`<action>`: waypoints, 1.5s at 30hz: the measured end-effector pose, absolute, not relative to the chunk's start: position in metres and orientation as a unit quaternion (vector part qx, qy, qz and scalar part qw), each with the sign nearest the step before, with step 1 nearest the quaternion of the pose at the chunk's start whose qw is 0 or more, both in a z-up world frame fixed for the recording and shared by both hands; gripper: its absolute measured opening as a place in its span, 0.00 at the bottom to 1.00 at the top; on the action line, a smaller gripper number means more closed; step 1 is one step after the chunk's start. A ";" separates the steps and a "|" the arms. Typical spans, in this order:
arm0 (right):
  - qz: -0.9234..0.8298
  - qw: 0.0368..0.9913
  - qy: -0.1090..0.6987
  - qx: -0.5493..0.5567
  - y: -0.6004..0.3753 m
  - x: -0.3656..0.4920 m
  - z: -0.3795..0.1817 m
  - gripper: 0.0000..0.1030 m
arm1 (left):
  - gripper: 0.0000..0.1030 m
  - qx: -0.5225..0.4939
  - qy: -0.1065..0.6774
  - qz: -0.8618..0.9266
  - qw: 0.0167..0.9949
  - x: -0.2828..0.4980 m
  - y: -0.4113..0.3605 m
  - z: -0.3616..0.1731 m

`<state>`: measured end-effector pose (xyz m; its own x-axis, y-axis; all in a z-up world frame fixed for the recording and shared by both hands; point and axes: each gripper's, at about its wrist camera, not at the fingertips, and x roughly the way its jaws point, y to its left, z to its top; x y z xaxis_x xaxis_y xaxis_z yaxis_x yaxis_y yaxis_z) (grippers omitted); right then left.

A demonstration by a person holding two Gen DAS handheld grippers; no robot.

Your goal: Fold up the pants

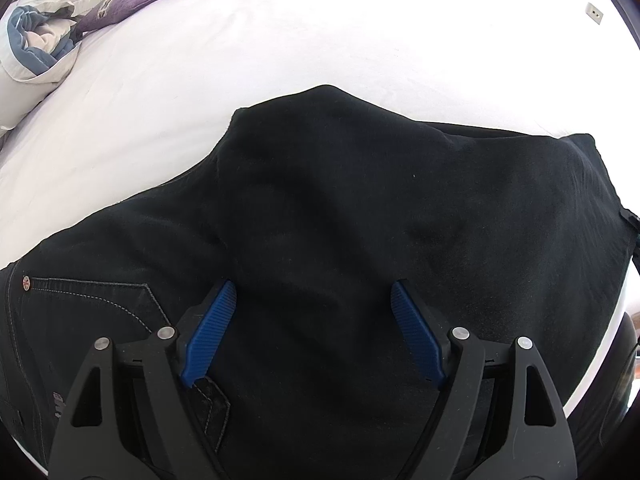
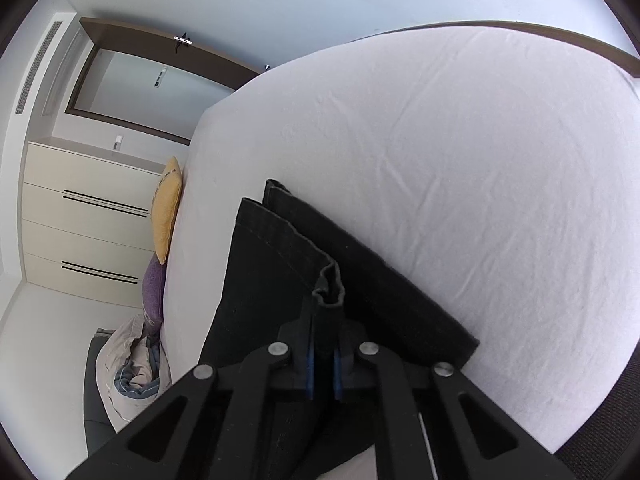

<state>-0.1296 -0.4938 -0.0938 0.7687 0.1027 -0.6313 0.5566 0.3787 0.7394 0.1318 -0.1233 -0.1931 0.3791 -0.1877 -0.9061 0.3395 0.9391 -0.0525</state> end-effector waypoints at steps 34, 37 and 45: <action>0.162 0.834 0.504 -0.156 -0.316 0.044 -0.012 0.23 | 0.81 0.026 0.497 -0.180 0.849 0.110 -0.096 -0.206; 0.192 0.803 0.535 -0.181 -0.302 0.066 -0.032 0.25 | 0.81 0.024 0.494 -0.181 0.850 0.109 -0.092 -0.207; 0.204 0.766 0.555 -0.251 -0.289 0.082 -0.068 0.15 | 0.81 0.009 0.489 -0.181 0.853 0.108 -0.082 -0.209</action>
<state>0.0819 -0.2888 -0.0684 0.3001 0.0347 -0.9533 -0.5914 0.7909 -0.1573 0.1076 -0.0824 -0.2089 0.4557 -0.3008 -0.8378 0.3183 0.9340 -0.1623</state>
